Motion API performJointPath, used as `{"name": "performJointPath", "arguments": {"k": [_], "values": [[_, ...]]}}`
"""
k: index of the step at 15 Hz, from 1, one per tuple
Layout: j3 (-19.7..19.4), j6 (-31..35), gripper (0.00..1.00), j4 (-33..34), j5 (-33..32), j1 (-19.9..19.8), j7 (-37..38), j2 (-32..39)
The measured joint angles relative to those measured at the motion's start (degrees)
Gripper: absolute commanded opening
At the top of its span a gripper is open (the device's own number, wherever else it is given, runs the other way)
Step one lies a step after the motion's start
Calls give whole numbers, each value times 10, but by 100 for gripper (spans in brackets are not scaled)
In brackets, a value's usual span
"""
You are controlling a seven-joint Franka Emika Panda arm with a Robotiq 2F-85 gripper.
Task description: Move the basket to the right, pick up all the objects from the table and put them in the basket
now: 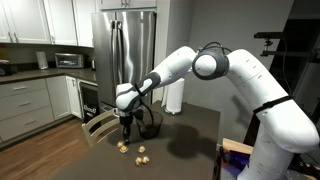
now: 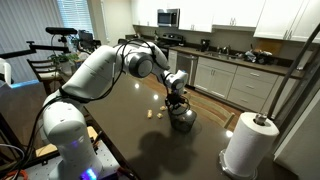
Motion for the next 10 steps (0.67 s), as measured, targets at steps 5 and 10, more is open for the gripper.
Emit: {"name": "performJointPath", "arguments": {"k": [5,10], "values": [[2,0,8,-5,0,2,2,-8],[0,0,7,-31,-1,8,22,-43]]}}
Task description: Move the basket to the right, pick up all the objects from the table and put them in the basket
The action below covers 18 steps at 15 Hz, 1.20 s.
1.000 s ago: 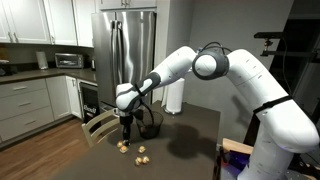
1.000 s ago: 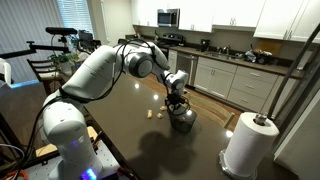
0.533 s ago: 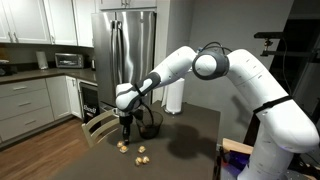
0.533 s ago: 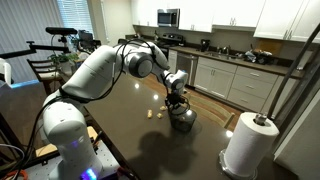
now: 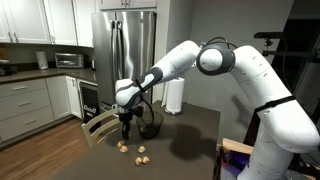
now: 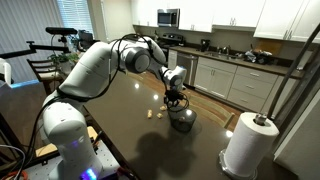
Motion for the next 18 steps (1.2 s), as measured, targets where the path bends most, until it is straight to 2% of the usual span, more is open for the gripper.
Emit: {"name": "performJointPath", "arguments": {"k": [7,18], "values": [[-11,1,7,-53,-1,16,38,-65],[-31,40,7,-130,0,16,92,-170]]}}
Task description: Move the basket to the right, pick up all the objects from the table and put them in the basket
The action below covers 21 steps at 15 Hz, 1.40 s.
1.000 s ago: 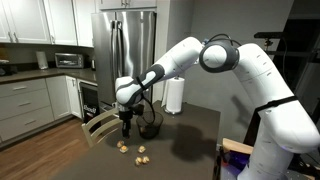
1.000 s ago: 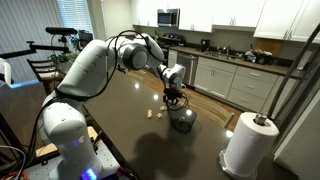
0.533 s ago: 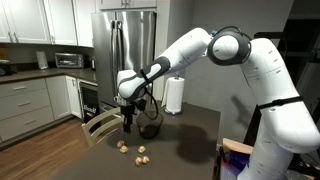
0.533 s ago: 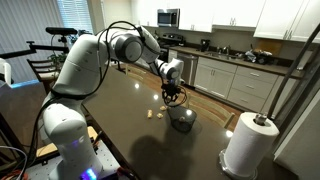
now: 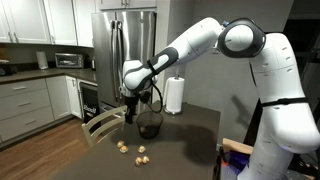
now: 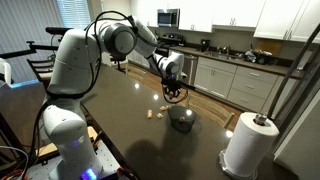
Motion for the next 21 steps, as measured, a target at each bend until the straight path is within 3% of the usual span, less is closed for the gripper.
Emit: {"name": "performJointPath", "arguments": {"k": [12,21], "values": [[-65,27,7,-8,21,-20,132,-12],[-83,-17,7,-28,47,-25,220,-28]]}}
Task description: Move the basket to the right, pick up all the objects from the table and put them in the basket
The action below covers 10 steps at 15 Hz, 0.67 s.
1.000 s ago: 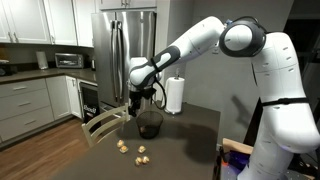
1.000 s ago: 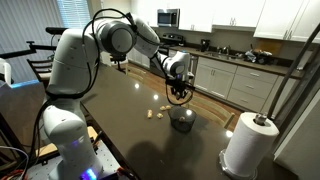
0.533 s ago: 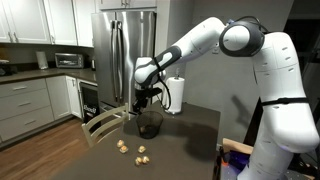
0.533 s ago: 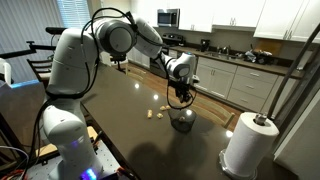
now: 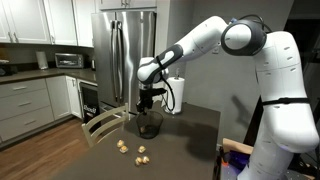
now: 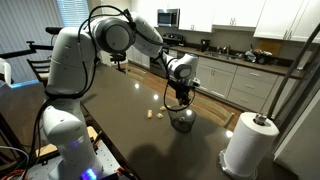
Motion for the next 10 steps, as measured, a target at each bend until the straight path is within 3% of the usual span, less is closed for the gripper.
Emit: {"name": "performJointPath", "arguments": {"k": [2,3,4,10], "values": [[-4,-11,7,0,0,0,19,-1],[-6,-16,34,-1,0,0,26,-2],[-7,-20,35,-1,0,0,33,-2],[-10,-23,73,-2,0,1,44,-2]]}}
